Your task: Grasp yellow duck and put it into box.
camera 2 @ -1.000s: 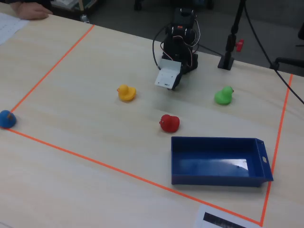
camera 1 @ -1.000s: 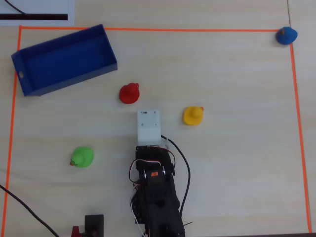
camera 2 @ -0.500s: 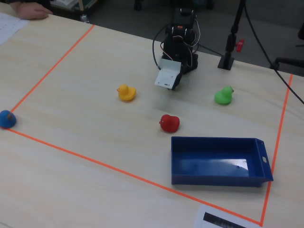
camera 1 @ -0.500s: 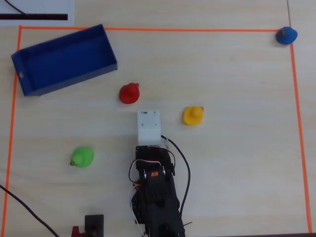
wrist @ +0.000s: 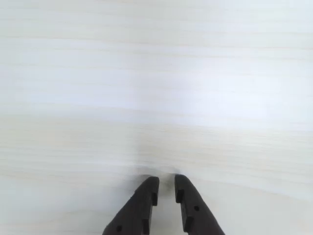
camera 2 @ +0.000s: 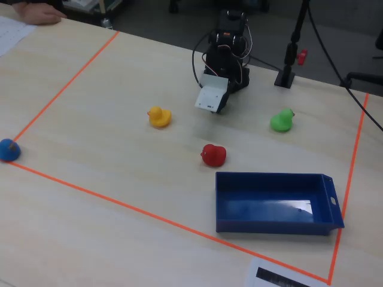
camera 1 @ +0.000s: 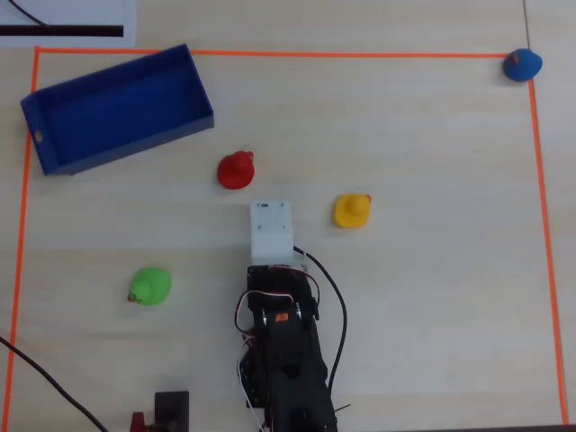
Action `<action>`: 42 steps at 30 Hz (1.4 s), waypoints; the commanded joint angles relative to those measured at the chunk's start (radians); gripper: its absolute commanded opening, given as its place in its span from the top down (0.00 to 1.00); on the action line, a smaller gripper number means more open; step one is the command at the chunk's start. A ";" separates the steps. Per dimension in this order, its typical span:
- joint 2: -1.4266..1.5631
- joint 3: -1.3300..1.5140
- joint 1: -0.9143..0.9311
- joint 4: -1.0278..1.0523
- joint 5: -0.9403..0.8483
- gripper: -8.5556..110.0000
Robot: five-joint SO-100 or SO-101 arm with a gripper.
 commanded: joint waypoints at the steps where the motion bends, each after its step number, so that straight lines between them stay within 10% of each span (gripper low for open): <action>1: 0.000 -0.003 0.003 0.015 0.008 0.92; 32: 0.000 -0.003 0.005 -0.002 0.014 0.93; 42: -0.067 -0.003 0.118 -0.879 0.029 0.93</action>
